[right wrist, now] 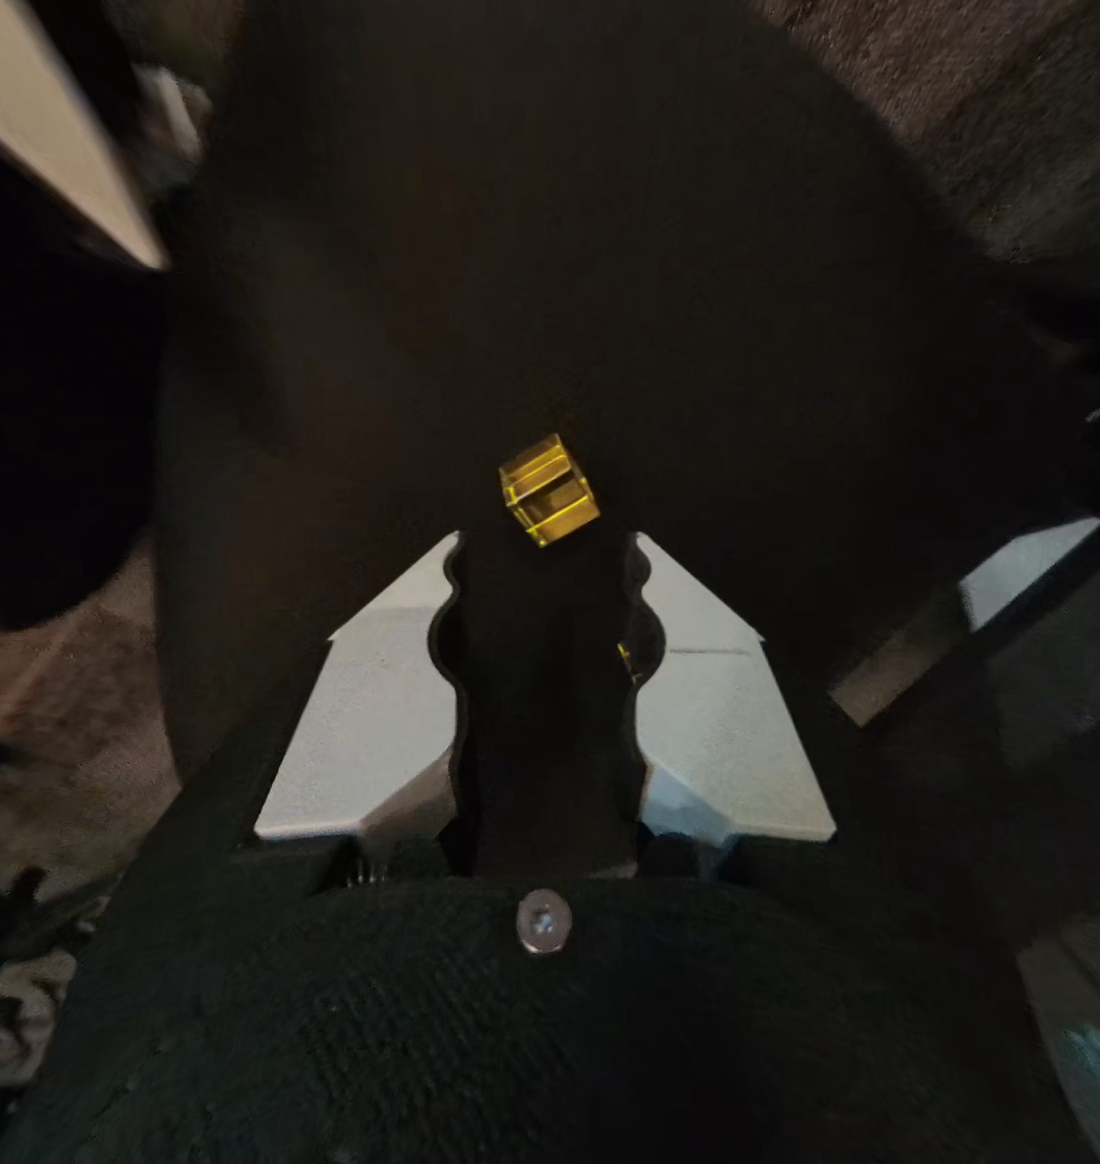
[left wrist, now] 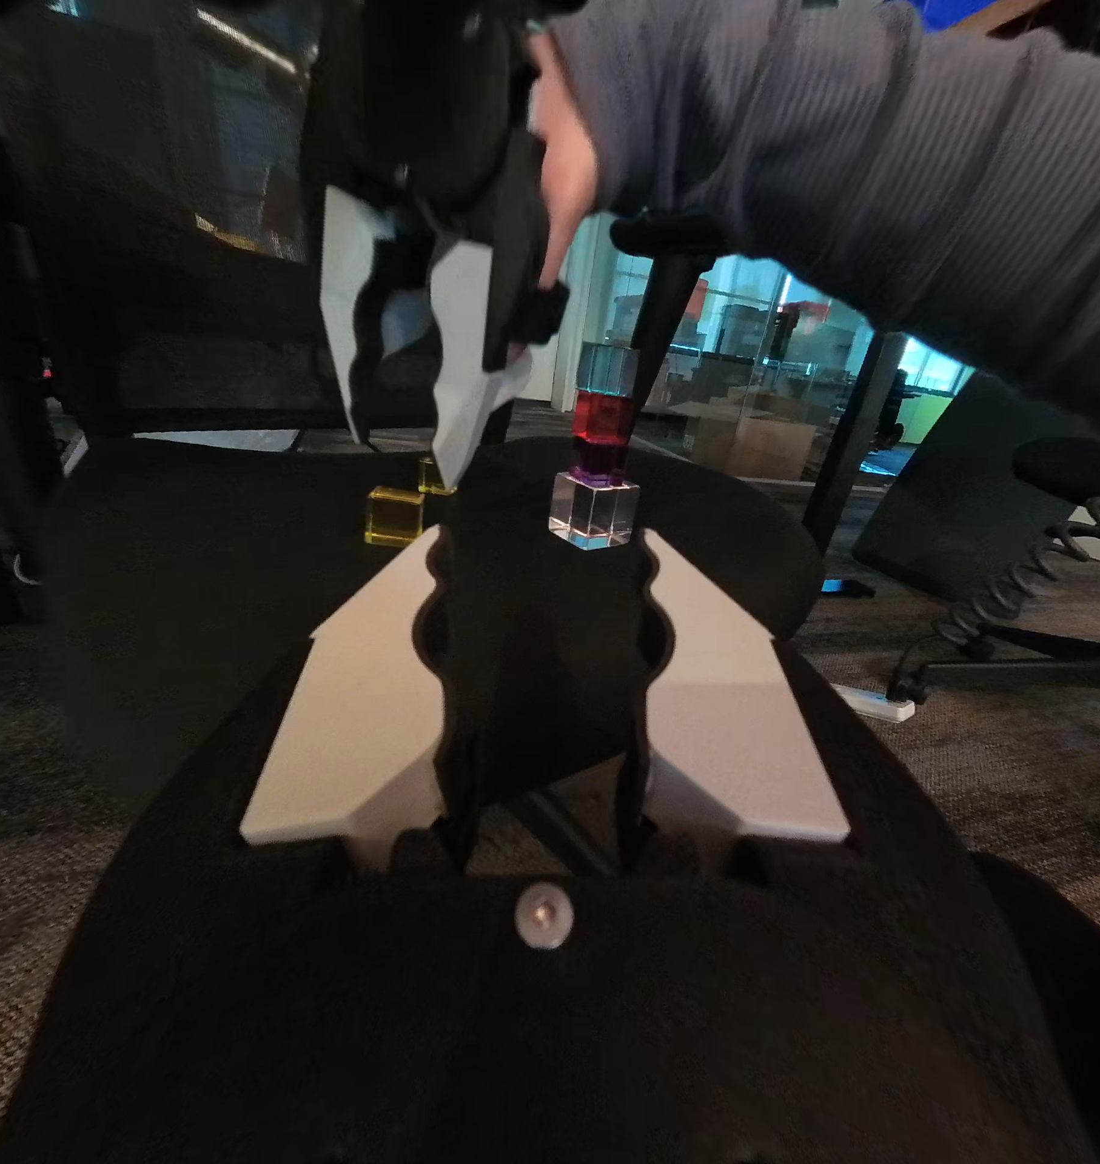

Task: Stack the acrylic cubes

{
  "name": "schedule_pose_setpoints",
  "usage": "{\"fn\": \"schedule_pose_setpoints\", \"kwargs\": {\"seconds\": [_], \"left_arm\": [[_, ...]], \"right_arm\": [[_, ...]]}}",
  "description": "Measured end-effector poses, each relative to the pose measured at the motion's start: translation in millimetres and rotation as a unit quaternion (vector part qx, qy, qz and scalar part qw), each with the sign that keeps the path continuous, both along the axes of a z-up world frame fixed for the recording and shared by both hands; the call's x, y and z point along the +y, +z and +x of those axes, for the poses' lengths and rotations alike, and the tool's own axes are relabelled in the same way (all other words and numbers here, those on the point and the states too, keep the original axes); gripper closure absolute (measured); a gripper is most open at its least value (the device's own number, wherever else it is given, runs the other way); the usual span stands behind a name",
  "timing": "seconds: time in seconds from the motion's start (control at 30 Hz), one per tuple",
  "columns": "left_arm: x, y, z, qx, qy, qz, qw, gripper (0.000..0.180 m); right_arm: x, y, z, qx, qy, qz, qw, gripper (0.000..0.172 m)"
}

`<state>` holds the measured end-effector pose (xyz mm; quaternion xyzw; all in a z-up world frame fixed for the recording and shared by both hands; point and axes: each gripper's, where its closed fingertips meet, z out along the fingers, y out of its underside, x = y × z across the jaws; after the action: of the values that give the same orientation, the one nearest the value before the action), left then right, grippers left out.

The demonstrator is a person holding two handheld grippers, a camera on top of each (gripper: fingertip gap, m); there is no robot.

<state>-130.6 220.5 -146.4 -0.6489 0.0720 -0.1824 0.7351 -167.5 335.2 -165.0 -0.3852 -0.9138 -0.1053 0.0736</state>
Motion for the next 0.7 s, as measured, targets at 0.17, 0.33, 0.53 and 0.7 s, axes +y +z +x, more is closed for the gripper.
{"fn": "schedule_pose_setpoints", "kwargs": {"seconds": [0.17,0.33,0.53,0.7], "left_arm": [[-1,0,-2,-0.004,-0.001,0.001,1.0,0.124],[-1,0,-1,-0.004,-0.003,0.002,1.0,0.123],[5,-8,-10,-0.014,0.0,-0.013,1.0,0.123],[2,-3,-12,-0.024,0.001,-0.004,1.0,0.123]], "right_arm": [[12,-24,-2,-0.045,0.025,0.031,0.998,0.119],[12,-26,-8,-0.038,0.042,0.039,0.998,0.144],[9,18,8,-0.014,-0.011,0.037,0.999,0.144],[-3,77,52,-0.028,-0.113,-0.01,0.993,0.145]]}}
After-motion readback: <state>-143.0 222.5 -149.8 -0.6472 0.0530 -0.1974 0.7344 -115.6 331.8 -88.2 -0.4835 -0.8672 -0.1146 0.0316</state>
